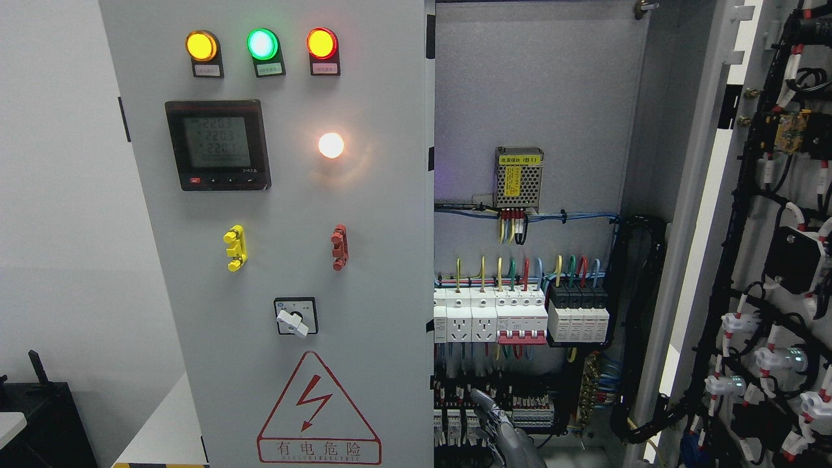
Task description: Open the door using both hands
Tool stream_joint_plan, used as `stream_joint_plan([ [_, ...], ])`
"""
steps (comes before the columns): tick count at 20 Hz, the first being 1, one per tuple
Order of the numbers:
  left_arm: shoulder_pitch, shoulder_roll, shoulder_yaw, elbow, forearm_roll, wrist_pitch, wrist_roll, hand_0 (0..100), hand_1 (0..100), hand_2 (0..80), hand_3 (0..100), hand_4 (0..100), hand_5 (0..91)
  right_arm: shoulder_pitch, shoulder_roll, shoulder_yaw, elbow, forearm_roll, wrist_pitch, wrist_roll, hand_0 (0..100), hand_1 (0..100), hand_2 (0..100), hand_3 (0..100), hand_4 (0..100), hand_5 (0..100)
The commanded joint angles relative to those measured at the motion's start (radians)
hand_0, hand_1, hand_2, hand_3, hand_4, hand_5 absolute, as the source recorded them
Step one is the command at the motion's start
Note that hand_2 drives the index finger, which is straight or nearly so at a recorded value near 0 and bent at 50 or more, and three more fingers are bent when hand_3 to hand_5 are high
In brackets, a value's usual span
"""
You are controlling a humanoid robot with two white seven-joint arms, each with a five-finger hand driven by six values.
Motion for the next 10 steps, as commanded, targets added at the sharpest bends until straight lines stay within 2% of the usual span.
stream_joint_plan([
  [1, 0.0, 0.0, 0.0, -0.028, 0.0, 0.0, 0.0, 0, 0, 0.0, 0, 4, 0.0, -0.036, 0.007, 0.015, 0.031, -0.038, 0.019, 0.001, 0, 0, 0, 0, 0, 0],
  [10, 0.0, 0.0, 0.0, -0.028, 0.0, 0.0, 0.0, 0, 0, 0.0, 0, 4, 0.0, -0.079, 0.007, 0.033, 0.056, -0.037, 0.026, 0.003, 0, 0, 0, 0, 0, 0],
])
